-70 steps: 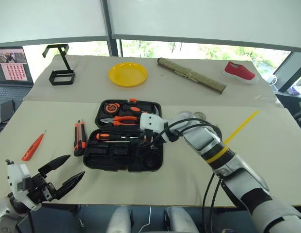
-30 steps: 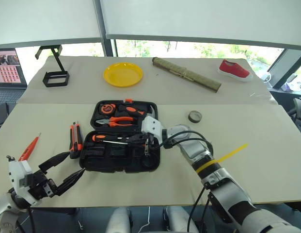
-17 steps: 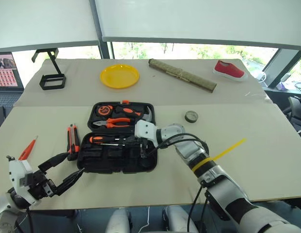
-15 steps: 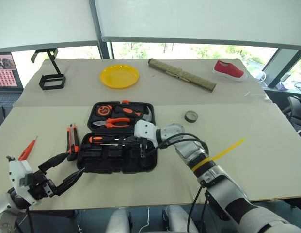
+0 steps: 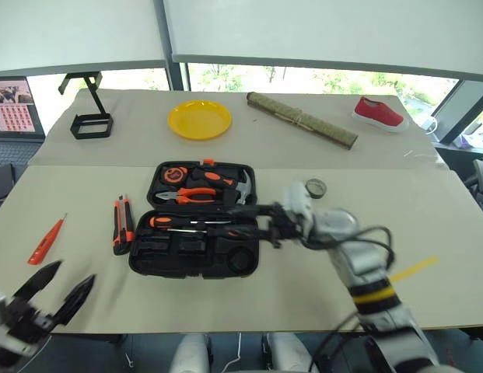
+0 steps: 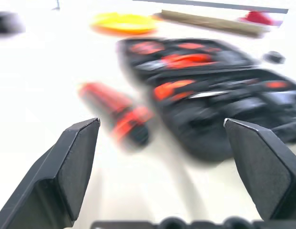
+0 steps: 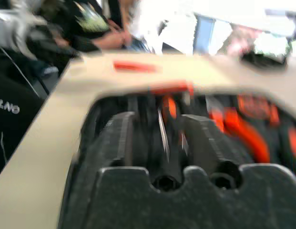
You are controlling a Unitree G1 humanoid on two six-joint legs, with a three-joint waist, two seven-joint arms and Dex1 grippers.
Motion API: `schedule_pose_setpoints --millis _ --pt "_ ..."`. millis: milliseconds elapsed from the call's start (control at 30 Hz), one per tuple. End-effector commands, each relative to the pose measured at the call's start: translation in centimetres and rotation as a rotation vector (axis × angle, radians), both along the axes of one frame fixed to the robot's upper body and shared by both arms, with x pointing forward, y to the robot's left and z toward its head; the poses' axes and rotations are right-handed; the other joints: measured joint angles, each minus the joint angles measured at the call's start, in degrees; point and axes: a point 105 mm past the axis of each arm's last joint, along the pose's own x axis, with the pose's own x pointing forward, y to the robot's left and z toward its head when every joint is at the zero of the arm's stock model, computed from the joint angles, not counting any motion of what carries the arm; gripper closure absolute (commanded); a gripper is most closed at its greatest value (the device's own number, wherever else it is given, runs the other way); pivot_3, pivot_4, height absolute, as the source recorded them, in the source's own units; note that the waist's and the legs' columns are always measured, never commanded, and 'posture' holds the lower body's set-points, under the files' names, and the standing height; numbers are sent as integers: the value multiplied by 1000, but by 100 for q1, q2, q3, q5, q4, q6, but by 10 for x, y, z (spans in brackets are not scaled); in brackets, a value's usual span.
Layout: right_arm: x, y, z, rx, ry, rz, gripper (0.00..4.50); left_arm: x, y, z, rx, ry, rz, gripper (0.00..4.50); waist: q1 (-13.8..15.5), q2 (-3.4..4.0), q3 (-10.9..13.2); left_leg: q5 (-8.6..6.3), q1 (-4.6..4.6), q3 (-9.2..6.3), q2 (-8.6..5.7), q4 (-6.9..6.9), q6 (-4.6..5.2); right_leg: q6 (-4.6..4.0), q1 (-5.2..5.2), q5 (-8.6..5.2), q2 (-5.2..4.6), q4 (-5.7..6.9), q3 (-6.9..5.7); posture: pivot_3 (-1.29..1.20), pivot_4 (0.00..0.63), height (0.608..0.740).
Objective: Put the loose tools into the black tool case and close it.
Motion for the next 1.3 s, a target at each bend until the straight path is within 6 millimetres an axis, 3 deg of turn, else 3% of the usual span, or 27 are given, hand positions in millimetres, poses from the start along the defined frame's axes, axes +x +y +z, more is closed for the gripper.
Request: schedule_pose_setpoints --millis 33,133,267,300,333,367,467,667,900,1033,1233,1300 --pt "-14 -22 28 143 -127 -31 983 -23 23 10 -9 -53 196 0 -6 -1 3 0 2 5 0 2 0 -1 1 0 5 3 0 0 150 740" --pt "-22 -41 31 261 -158 -102 983 -45 39 1 -65 -57 380 0 -35 -15 6 -3 12 13 3 3 1 -6 10 -8 15 3 3 0 150 740" --pt "-40 -43 29 339 -84 -48 983 -68 62 -20 -116 -1 619 0 -27 -20 7 -3 11 27 2 3 0 -5 10 -9 20 4 3 0 150 740" --pt "-45 -41 26 323 -103 -27 481 -69 63 -21 -124 -1 633 0 -26 -25 9 -3 11 26 2 3 1 -5 10 -9 21 4 3 0 150 740" --pt "-47 -40 25 314 -116 -22 292 -65 64 -18 -130 -16 631 0 -26 -32 9 -3 11 26 2 3 0 -5 10 -10 22 4 3 0 150 740" --pt "-48 -39 26 318 -127 -26 68 -61 66 -14 -136 -27 632 0 -12 -42 10 -3 11 26 2 4 0 -5 10 -9 23 4 3 0 150 740" --pt "-48 -37 32 325 -164 -33 68 -42 74 1 -161 -39 622 0 40 -51 17 -2 11 24 3 8 -1 -6 12 -10 24 6 0 0 150 740" --pt "-44 -28 45 317 -207 -3 68 22 95 18 -100 163 521 0 111 -61 25 4 20 16 6 9 -9 -12 12 -10 29 18 -7 0 150 740" --pt "-40 -16 52 318 -233 20 68 83 88 12 -15 408 357 0 111 -57 28 3 20 25 4 3 -10 -15 7 -8 25 23 -7 0 150 740" --pt "-39 -12 52 317 -239 23 68 112 82 13 36 433 273 0 110 -55 30 3 20 28 3 2 -12 -17 4 -6 24 24 -7 0 150 740" --pt "-40 -11 51 316 -256 27 68 128 78 -1 67 537 218 0 121 -57 29 3 15 28 3 2 -13 -18 1 -6 24 24 -9 0 150 740" --pt "-40 -12 51 318 -265 19 0 132 74 -6 96 545 190 522 126 -48 33 4 17 29 1 3 -13 -17 4 -6 22 25 -9 0 150 740"
